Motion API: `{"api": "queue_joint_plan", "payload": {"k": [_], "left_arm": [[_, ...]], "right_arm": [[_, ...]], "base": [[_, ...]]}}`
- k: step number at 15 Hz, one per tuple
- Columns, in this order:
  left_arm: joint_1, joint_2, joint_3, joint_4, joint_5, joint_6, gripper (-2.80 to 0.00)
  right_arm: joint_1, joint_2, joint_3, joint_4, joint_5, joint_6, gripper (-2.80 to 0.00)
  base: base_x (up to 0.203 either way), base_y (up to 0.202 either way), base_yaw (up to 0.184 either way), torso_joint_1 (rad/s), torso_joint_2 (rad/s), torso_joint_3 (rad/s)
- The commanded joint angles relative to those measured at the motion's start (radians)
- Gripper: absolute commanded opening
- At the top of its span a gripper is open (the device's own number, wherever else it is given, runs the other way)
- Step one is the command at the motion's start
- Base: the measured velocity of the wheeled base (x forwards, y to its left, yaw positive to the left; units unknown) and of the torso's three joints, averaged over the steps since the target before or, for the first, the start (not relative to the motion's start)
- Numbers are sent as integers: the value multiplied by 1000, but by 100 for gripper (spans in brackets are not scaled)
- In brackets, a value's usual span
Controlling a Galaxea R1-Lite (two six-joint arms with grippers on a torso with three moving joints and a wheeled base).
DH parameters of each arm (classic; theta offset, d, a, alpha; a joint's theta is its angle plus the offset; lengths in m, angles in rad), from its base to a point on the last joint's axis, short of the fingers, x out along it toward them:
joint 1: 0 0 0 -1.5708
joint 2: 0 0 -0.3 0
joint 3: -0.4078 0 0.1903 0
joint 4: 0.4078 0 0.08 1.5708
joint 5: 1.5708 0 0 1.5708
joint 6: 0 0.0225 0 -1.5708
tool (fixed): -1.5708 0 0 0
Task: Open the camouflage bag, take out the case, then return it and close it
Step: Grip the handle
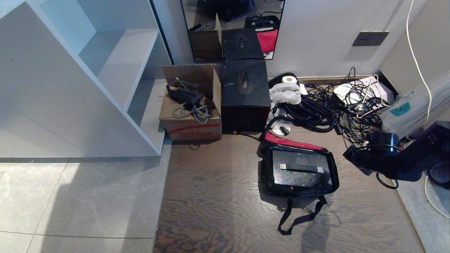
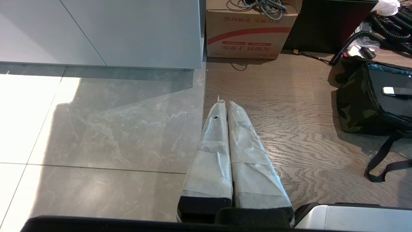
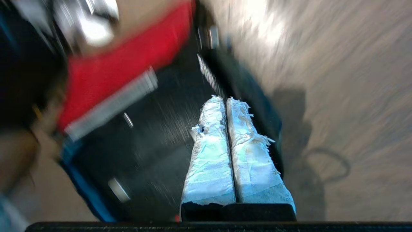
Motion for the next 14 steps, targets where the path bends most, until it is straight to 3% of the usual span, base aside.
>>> {"api": "queue_joint_plan", "payload": {"k": [1,4,5,7,14], "left_arm": [[0,0,0,0,0,0,-280],[0,0,0,0,0,0,-280],[0,0,0,0,0,0,-280],[0,0,0,0,0,0,-280],[0,0,0,0,-1,0,-280]], "right_arm": [[9,83,-33,0,16,-13,-280],[27,139,-51,3,17,-33,-280],[32,150,-55,8,22,-57,0],[34,170,-69,45,27,-151,0],[21,190,-105,31,47,-193,0]], "base": [[0,0,0,0,0,0],[0,0,0,0,0,0],[0,0,0,0,0,0],[0,0,0,0,0,0],[0,0,0,0,0,0]]}}
